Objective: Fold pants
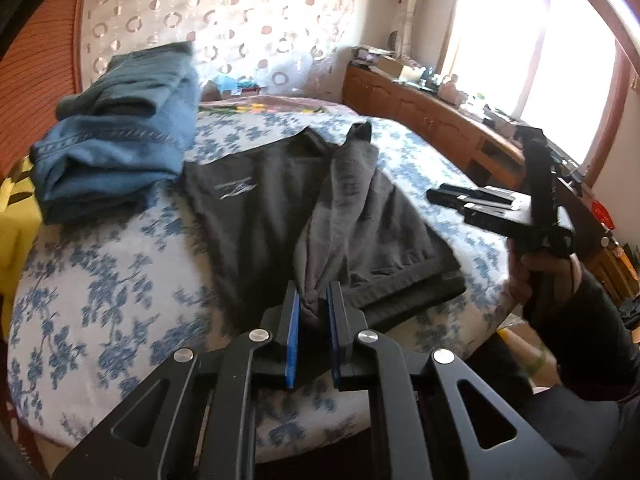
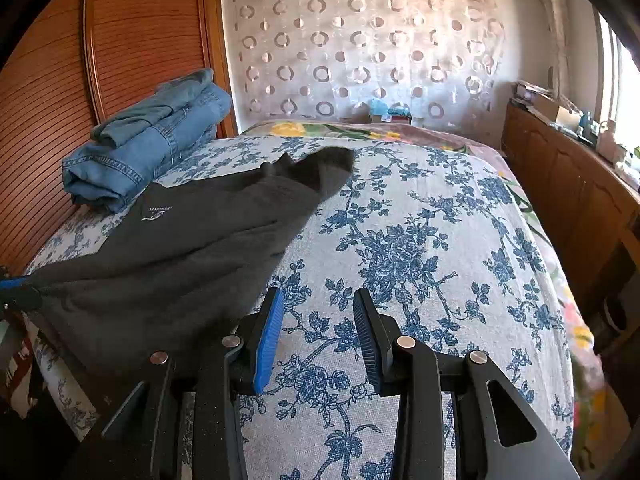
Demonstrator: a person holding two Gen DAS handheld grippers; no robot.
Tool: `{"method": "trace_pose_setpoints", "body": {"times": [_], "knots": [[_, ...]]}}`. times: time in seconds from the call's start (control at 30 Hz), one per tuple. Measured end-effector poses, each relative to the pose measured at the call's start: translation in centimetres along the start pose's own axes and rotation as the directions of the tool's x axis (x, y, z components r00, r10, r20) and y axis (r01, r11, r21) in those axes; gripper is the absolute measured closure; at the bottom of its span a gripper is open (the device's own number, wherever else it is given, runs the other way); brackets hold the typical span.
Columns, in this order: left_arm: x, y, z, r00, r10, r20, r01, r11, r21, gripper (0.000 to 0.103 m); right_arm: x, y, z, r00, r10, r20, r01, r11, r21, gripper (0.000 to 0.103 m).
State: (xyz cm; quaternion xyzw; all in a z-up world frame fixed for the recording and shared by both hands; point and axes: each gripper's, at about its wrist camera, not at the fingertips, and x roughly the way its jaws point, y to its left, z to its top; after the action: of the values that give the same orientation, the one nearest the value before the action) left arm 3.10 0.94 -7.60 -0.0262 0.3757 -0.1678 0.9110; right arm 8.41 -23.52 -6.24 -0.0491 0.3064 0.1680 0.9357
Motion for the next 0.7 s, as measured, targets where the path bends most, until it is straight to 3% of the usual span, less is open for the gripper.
{"method": "trace_pose_setpoints", "body": {"times": [0.17, 0.27, 0.4, 0.5, 0.57, 0.63, 0.7], "knots": [[0.8, 1.0, -0.6, 1.0, 0.01, -0.029, -0.011, 0.999, -0.034, 0.087, 0.2, -0.1, 0.0, 1.0, 0.004, -0.008, -0.004, 1.0, 0.0, 0.065], [0.8, 1.1, -0.1, 1.0, 0.011, -0.021, -0.012, 0.999, -0.036, 0.079, 0.2, -0.2, 0.0, 1.0, 0.005, -0.008, -0.005, 1.0, 0.002, 0.065], [0.6, 1.6, 0.6, 0.999, 0.045, 0.003, -0.045, 0.998, -0.038, 0.058, 0.3, -0.2, 0.1, 1.0, 0.01, -0.014, -0.01, 1.0, 0.006, 0.065], [0.7, 2.1, 1.4, 0.999, 0.05, 0.013, -0.05, 0.998, -0.046, 0.056, 0.4, -0.2, 0.1, 1.0, 0.01, -0.016, -0.01, 1.0, 0.008, 0.065], [1.0, 2.2, 1.9, 0.998, 0.053, 0.014, -0.053, 0.998, -0.034, 0.046, 0.5, -0.2, 0.1, 1.0, 0.01, -0.017, -0.009, 1.0, 0.009, 0.065], [1.2, 2.3, 2.5, 0.999, 0.045, 0.026, -0.044, 0.999, -0.024, 0.03, 0.5, -0.2, 0.1, 1.0, 0.009, -0.017, -0.009, 1.0, 0.01, 0.065], [1.7, 2.6, 3.1, 0.998, 0.043, 0.036, -0.042, 0.999, -0.022, 0.024, 0.5, -0.2, 0.1, 1.0, 0.009, -0.017, -0.009, 1.0, 0.01, 0.065]]}}
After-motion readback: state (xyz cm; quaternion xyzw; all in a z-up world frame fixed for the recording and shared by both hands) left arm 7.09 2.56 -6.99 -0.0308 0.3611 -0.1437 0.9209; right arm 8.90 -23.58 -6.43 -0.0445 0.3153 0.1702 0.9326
